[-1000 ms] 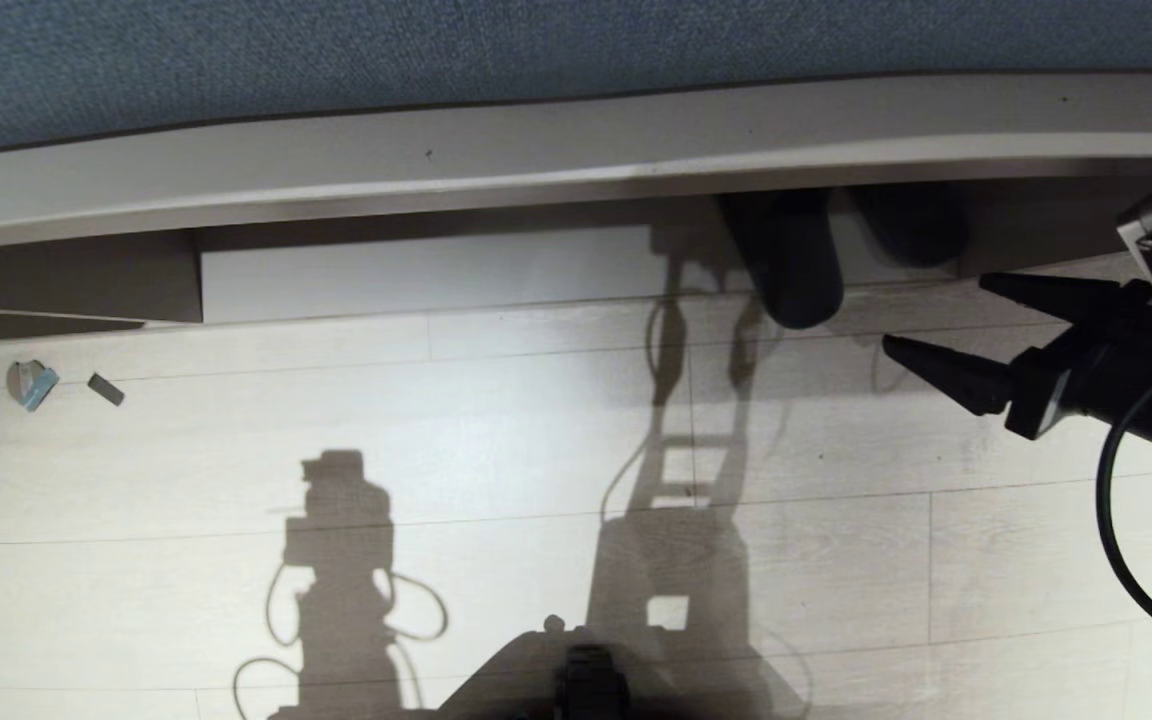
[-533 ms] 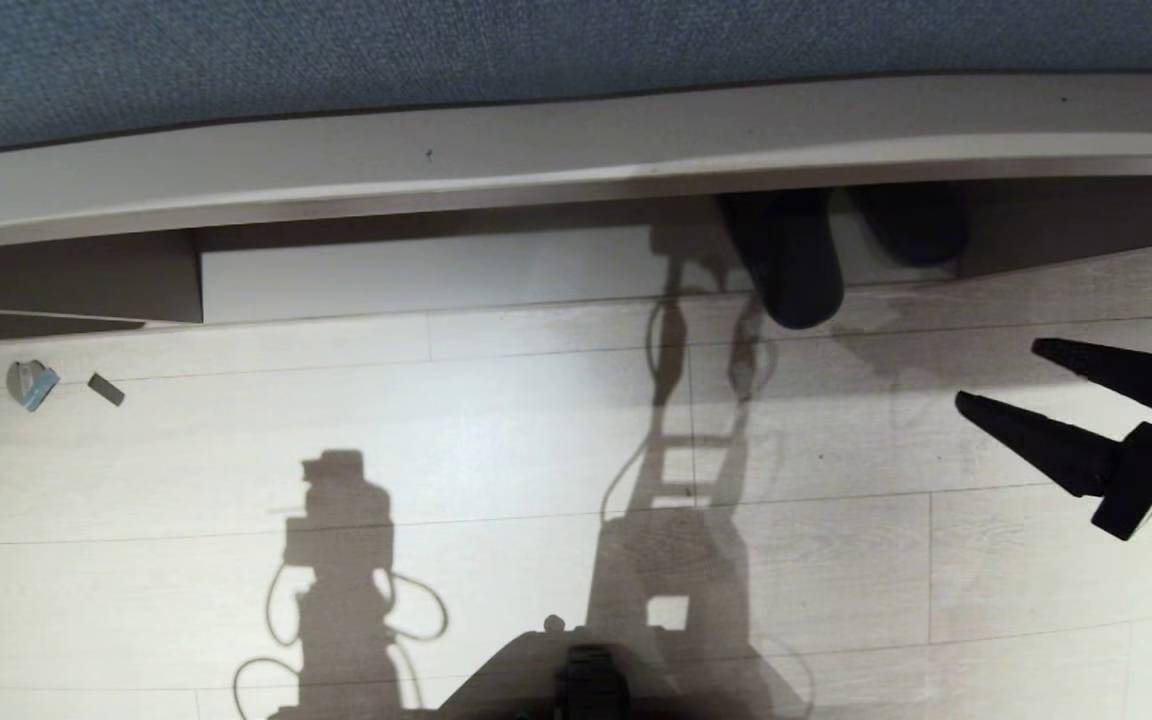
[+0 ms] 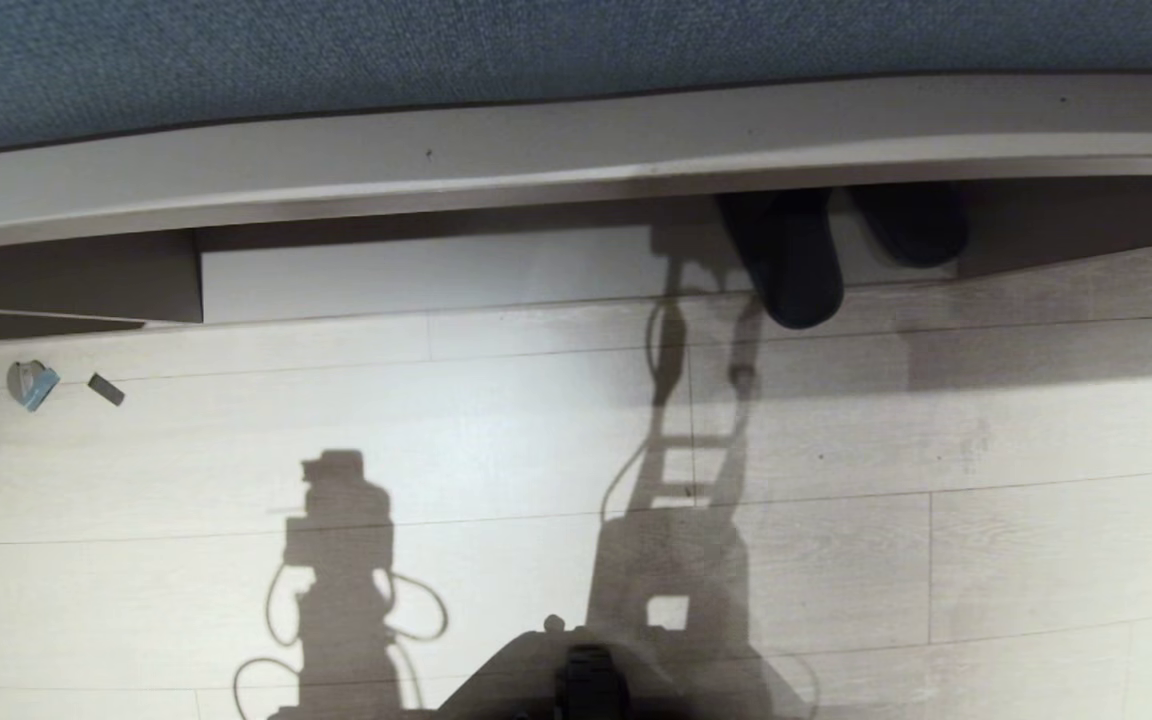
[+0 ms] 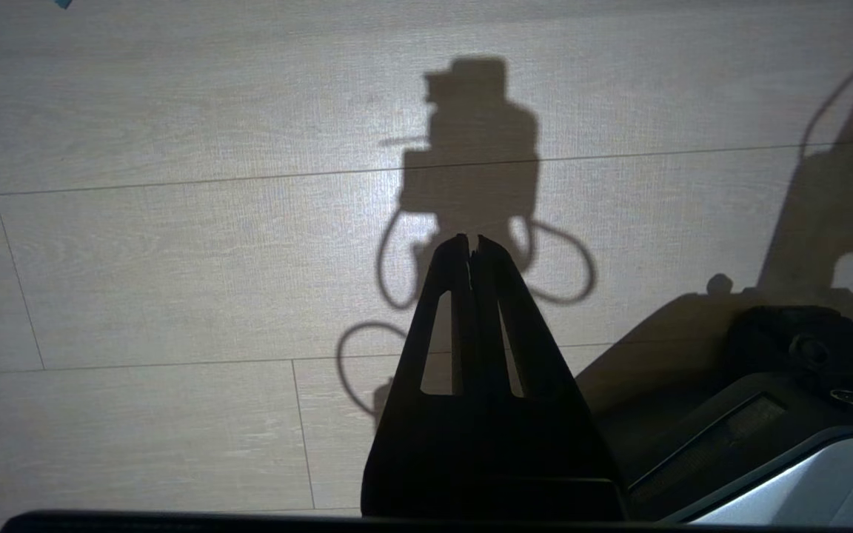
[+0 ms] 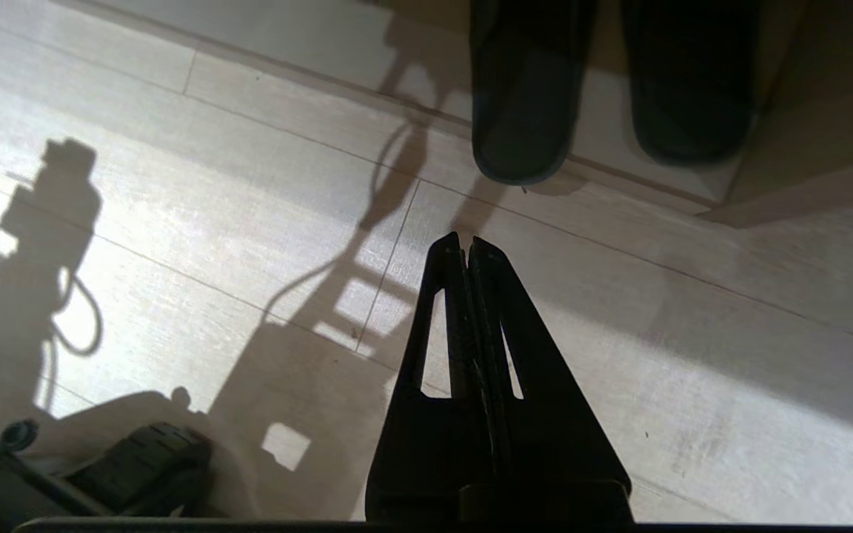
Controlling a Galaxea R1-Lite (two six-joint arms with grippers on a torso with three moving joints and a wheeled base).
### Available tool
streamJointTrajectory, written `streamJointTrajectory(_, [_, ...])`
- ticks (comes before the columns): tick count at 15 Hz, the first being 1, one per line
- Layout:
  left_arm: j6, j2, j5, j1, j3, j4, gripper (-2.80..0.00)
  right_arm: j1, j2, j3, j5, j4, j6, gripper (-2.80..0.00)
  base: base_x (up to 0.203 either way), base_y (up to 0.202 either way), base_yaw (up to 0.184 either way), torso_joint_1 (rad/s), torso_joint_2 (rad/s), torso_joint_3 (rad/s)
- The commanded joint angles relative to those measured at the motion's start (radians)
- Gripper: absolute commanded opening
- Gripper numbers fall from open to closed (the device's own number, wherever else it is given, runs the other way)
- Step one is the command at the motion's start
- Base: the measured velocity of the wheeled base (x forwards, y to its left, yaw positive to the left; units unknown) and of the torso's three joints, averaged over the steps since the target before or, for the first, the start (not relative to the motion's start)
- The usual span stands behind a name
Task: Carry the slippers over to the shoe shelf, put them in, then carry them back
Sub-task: Pick up the slippers in the shoe cabinet
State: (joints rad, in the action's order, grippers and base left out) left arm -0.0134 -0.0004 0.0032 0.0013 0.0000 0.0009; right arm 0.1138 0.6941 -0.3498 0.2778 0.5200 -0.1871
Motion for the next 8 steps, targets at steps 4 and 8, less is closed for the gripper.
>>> streamJointTrajectory(4, [-0.002, 0.000, 0.000, 0.000, 0.000, 0.001, -2.80, -0.034, -0.359, 0.090, -0.033, -0.101, 0.108, -2.80, 0.000, 0.000, 0.000, 0.000, 0.00, 0.000])
streamJointTrajectory(8, [-0.002, 0.000, 0.000, 0.000, 0.000, 0.000, -2.80, -0.092, -0.578, 0.152, -0.043, -0.254, 0.163, -2.80, 0.000, 0.000, 0.000, 0.000, 0.00, 0.000])
